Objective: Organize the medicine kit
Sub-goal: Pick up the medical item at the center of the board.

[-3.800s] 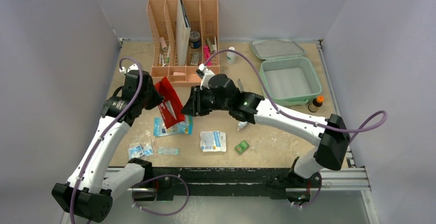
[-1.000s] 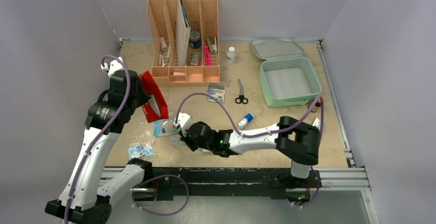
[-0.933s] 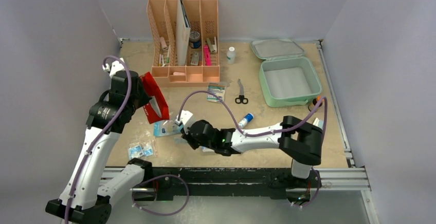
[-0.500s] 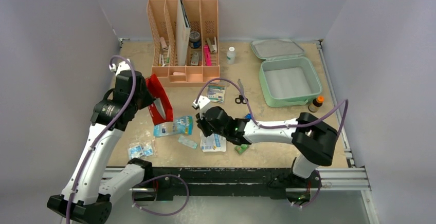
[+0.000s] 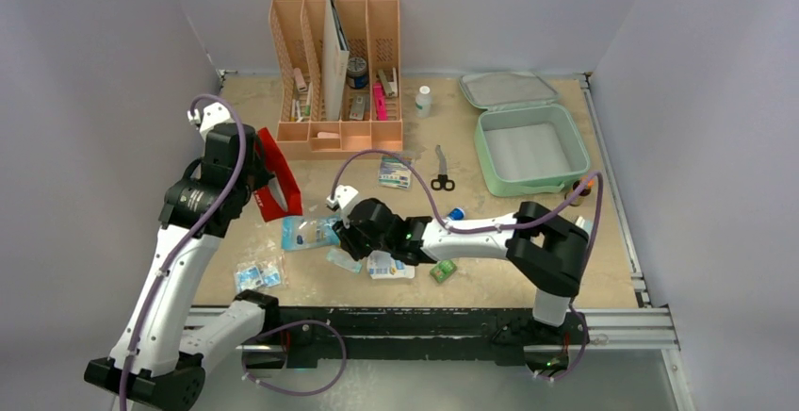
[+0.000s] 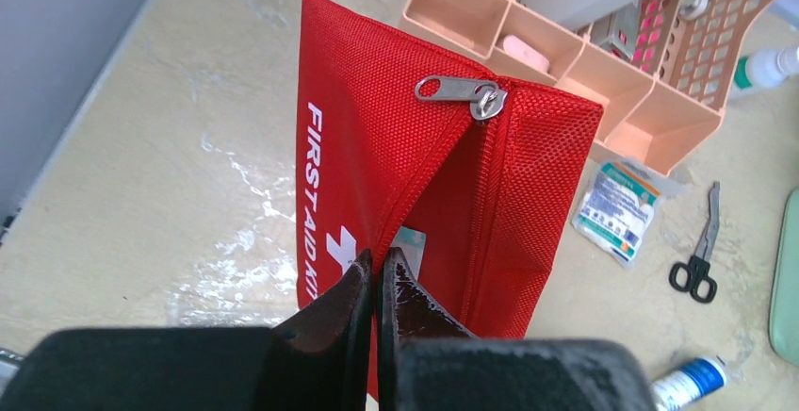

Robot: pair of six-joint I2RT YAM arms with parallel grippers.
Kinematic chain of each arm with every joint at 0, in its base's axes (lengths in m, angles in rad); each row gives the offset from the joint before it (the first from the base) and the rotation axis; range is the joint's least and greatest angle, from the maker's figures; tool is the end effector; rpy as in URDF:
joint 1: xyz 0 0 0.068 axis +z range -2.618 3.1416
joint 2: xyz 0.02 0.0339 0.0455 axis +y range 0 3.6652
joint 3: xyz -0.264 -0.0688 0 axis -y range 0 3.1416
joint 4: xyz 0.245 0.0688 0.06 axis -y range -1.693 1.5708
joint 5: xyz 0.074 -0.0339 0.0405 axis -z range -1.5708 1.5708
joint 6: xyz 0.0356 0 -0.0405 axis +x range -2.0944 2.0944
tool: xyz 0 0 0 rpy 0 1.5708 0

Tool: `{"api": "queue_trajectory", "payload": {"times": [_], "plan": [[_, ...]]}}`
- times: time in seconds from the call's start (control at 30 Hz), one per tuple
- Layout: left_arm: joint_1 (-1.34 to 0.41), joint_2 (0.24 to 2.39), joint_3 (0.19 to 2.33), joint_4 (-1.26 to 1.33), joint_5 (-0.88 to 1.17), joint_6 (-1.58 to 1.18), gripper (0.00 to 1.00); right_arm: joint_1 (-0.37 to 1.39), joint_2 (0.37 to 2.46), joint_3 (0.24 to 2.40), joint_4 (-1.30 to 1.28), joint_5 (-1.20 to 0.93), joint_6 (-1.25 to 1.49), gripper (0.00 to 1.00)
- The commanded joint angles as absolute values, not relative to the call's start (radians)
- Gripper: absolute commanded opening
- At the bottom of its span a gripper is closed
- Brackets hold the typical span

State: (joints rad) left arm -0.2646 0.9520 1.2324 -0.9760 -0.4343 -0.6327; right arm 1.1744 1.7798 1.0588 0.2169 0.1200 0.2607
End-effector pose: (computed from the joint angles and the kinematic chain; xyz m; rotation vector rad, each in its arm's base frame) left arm 0.1654 -0.0293 0.3859 -0.6201 2.1016 -0.0090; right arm 0.1561 0.3619 0.2023 -0.8833 1.9706 0.7402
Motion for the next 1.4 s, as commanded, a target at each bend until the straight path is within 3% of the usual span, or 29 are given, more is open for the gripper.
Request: {"api": "queue_trajectory", "payload": {"times": [0.0, 0.27, 0.6, 1.03, 1.2, 1.37], "plan": [[-0.268, 0.912, 1.279, -0.95, -0.534, -0.571, 0.0, 1.207, 1.821, 1.123, 0.158, 0.109, 0.256, 0.4], [-0.268, 0.888, 1.281, -0.959, -0.53, -0.571, 0.0, 1.218, 1.869, 1.156, 0.08, 0.103, 0.221, 0.46], [-0.268, 0.884, 1.264, -0.957, -0.468, -0.586, 0.0, 1.23, 1.931, 1.149, 0.048, 0.112, 0.189, 0.46], [-0.268, 0.873, 1.224, -0.967, -0.418, -0.621, 0.0, 1.258, 1.922, 1.121, 0.063, 0.113, 0.194, 0.18], [-0.268, 0.871, 1.204, -0.963, -0.396, -0.621, 0.0, 1.259, 1.919, 1.118, 0.071, 0.132, 0.226, 0.0], [-0.268, 0.872, 1.182, -0.959, -0.361, -0.619, 0.0, 1.259, 1.88, 1.096, 0.101, 0.131, 0.256, 0.0]]}}
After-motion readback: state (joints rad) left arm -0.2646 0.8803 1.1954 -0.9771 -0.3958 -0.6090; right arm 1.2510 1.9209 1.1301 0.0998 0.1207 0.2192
